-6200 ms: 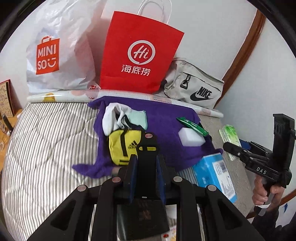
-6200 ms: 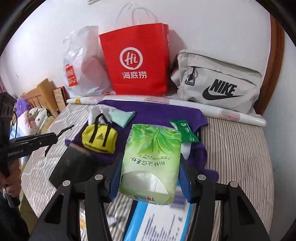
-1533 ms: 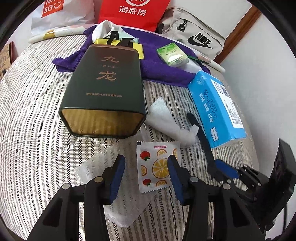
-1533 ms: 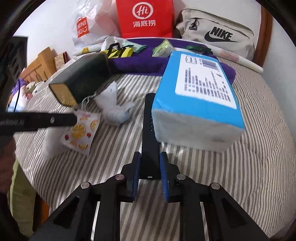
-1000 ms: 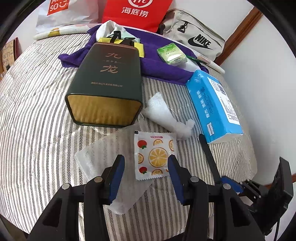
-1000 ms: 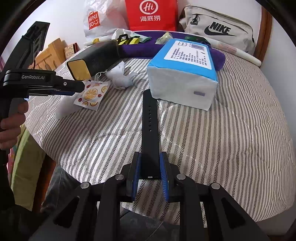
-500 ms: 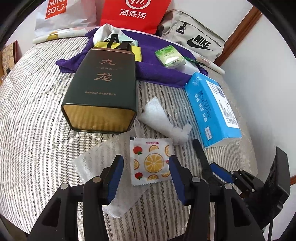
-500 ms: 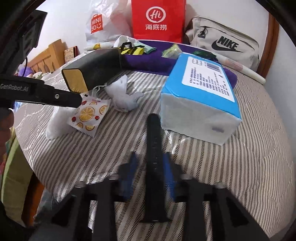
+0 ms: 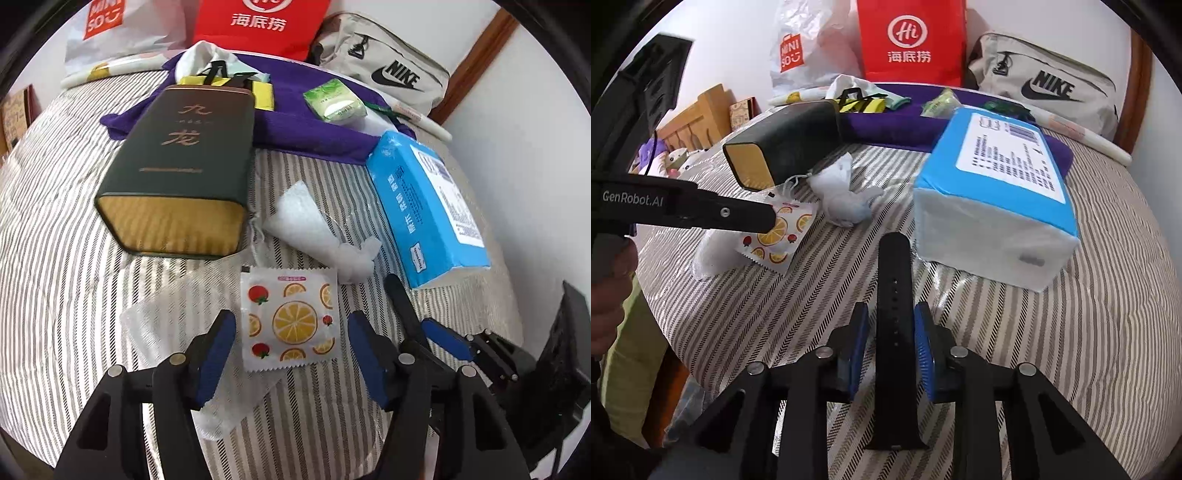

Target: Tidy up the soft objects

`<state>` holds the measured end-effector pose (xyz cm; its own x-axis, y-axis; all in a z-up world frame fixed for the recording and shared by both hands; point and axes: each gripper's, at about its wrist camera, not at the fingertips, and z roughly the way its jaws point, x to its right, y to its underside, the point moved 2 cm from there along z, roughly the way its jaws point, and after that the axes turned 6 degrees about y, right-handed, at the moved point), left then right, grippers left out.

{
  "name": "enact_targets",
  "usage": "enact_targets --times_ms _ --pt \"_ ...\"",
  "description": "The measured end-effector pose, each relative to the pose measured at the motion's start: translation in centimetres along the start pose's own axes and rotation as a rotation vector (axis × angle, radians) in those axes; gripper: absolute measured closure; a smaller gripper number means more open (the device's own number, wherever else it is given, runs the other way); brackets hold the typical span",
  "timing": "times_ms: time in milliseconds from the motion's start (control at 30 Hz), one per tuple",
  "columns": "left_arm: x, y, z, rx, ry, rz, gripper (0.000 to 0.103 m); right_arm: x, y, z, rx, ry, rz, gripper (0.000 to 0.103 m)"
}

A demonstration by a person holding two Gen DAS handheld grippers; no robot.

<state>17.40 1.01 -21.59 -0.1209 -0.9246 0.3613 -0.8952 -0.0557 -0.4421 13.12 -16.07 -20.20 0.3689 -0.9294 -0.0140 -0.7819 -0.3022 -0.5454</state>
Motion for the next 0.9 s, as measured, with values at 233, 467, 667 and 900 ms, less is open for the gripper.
enact_targets --times_ms 233,467,667,900 --pt "2.2 -0.2 2.3 -0.008 -0.108 0.094 0.033 0.8 0.0 0.1 0.023 -0.032 0.019 0.082" --pt "3.3 0.2 2.9 0.042 -0.190 0.153 0.032 1.7 0.7 -0.6 0.007 -0.052 0.041 0.082" --pt "3.1 0.5 2.0 0.079 -0.177 0.138 0.056 2.8 1.5 -2.0 0.021 -0.043 0.059 0.083" --pt "3.0 0.7 -0.1 0.119 -0.089 0.102 0.060 3.1 1.6 -3.2 0.046 -0.045 0.065 0.083"
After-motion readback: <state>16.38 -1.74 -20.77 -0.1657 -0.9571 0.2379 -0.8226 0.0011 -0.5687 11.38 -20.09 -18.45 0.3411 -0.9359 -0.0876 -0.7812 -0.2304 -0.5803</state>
